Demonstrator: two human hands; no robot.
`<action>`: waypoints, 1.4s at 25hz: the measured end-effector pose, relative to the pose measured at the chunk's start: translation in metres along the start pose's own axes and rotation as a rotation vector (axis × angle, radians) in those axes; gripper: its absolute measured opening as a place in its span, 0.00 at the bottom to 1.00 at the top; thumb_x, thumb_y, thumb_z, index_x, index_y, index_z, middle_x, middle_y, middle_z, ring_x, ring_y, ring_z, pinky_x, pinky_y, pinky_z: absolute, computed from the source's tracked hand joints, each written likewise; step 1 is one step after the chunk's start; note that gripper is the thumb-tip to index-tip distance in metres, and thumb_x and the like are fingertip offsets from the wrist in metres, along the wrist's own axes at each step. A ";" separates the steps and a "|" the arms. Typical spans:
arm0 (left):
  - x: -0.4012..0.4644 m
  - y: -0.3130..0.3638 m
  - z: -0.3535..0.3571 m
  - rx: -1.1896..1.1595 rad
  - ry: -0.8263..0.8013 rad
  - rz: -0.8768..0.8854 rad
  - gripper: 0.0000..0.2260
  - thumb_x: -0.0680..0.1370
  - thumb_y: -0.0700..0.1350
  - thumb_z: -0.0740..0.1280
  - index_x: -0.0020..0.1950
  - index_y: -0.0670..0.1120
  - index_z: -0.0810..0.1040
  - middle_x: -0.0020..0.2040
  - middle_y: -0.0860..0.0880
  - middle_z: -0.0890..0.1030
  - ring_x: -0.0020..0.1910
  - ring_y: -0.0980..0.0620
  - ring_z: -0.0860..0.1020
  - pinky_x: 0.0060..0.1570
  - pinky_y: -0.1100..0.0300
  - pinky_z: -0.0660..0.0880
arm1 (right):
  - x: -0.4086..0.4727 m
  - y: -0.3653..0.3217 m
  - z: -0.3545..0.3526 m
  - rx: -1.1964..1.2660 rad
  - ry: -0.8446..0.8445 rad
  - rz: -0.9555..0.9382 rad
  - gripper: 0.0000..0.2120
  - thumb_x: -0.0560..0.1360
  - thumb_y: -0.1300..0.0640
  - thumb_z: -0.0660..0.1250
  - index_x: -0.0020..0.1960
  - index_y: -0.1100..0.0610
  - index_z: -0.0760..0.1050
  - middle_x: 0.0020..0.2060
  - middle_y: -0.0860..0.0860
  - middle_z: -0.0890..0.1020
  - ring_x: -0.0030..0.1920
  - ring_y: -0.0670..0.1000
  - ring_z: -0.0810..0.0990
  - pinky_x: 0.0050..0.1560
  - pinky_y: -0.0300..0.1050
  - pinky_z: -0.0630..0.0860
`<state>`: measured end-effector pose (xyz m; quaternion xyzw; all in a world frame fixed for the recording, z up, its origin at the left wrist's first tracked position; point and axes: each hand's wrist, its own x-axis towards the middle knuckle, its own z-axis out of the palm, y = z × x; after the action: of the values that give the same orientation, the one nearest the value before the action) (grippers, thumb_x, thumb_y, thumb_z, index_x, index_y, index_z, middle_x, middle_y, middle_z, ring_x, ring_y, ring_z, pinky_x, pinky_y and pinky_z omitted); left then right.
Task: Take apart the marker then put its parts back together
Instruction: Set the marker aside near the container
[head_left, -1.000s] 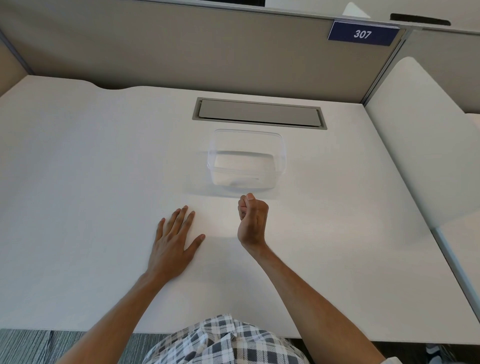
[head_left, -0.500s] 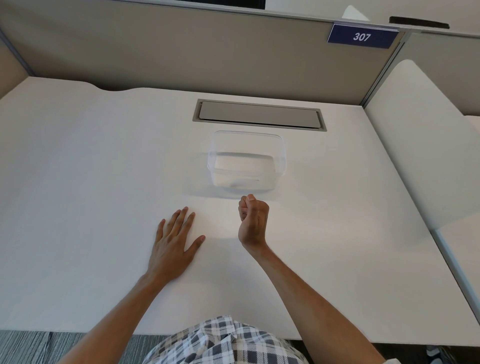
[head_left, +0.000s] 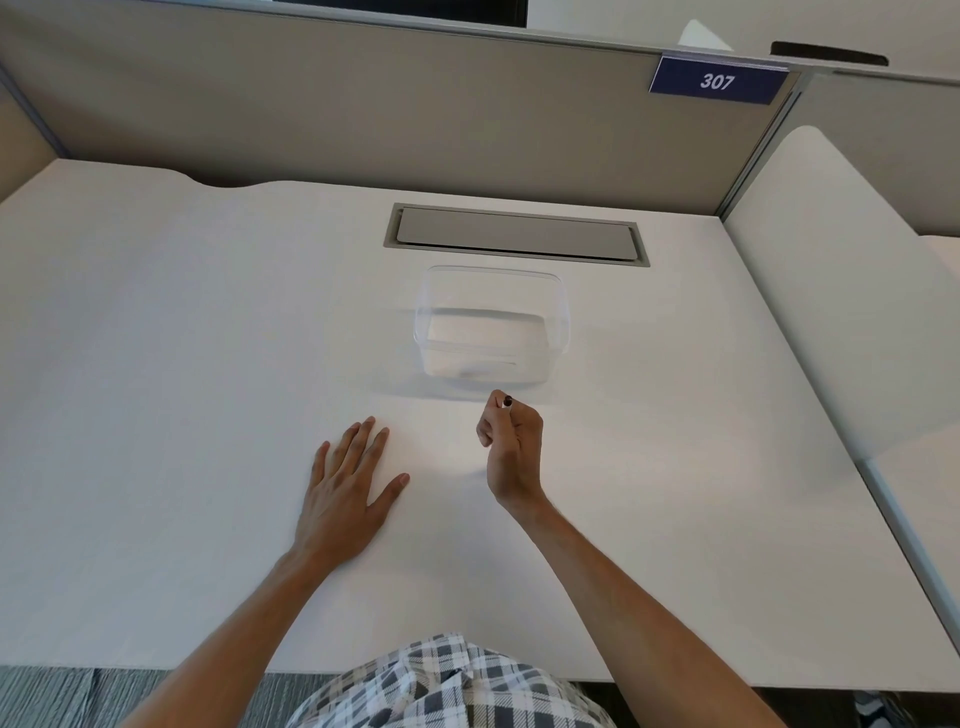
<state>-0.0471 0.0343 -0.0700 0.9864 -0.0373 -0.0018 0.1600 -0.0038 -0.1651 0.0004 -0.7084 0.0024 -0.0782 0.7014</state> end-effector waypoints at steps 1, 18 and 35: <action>0.000 0.000 0.000 0.001 0.001 0.001 0.34 0.76 0.67 0.42 0.78 0.52 0.53 0.80 0.52 0.51 0.78 0.55 0.47 0.77 0.50 0.44 | 0.001 0.001 -0.003 -0.004 -0.019 0.000 0.16 0.72 0.63 0.55 0.28 0.52 0.57 0.25 0.50 0.62 0.29 0.52 0.61 0.32 0.47 0.55; 0.000 -0.001 0.001 -0.027 0.023 0.009 0.34 0.77 0.67 0.44 0.78 0.51 0.55 0.80 0.52 0.52 0.78 0.54 0.48 0.76 0.49 0.46 | -0.020 0.002 -0.039 -0.151 0.133 0.050 0.11 0.80 0.52 0.67 0.43 0.53 0.84 0.30 0.48 0.81 0.30 0.45 0.74 0.31 0.34 0.67; 0.000 -0.003 0.003 -0.010 0.015 0.012 0.33 0.77 0.66 0.45 0.78 0.52 0.54 0.80 0.53 0.51 0.78 0.55 0.47 0.76 0.49 0.45 | -0.044 0.027 -0.036 -1.074 -0.024 0.132 0.10 0.75 0.46 0.66 0.45 0.51 0.81 0.39 0.46 0.87 0.41 0.54 0.84 0.42 0.45 0.76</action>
<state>-0.0470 0.0359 -0.0741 0.9853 -0.0422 0.0062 0.1653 -0.0487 -0.1962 -0.0315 -0.9665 0.0788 -0.0137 0.2438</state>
